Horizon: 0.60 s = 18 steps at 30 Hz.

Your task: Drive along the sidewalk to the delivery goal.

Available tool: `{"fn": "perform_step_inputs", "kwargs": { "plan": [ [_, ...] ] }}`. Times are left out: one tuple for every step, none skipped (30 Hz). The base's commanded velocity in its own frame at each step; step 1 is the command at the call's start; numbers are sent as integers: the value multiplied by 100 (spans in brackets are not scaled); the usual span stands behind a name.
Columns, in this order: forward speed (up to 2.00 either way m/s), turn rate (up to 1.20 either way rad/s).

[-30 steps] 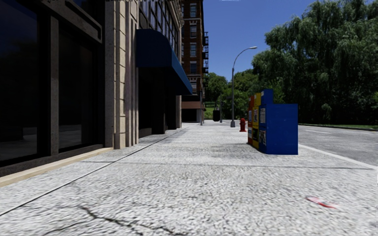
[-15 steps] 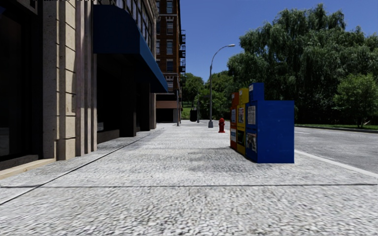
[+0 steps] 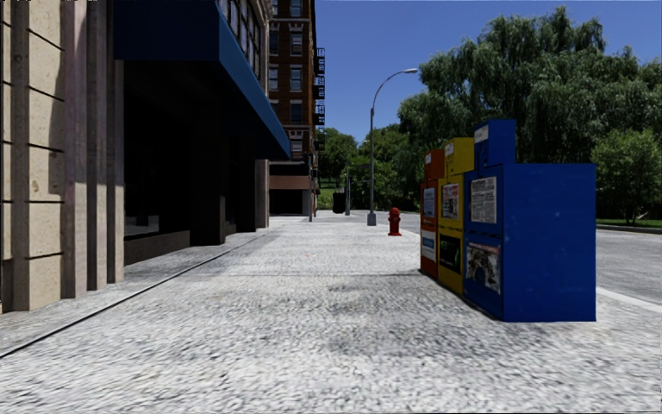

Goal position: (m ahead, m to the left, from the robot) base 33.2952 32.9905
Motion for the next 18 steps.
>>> {"fn": "perform_step_inputs", "kwargs": {
  "plan": [
    [200, 0],
    [200, 0],
    [200, 0],
    [200, 0],
    [200, 0],
    [200, 0],
    [200, 0],
    [200, 0],
    [200, 0],
    [200, 0],
    [200, 0],
    [200, 0],
    [200, 0],
    [200, 0],
    [200, 0],
    [200, 0],
    [200, 0],
    [200, 0]
  ]
}}
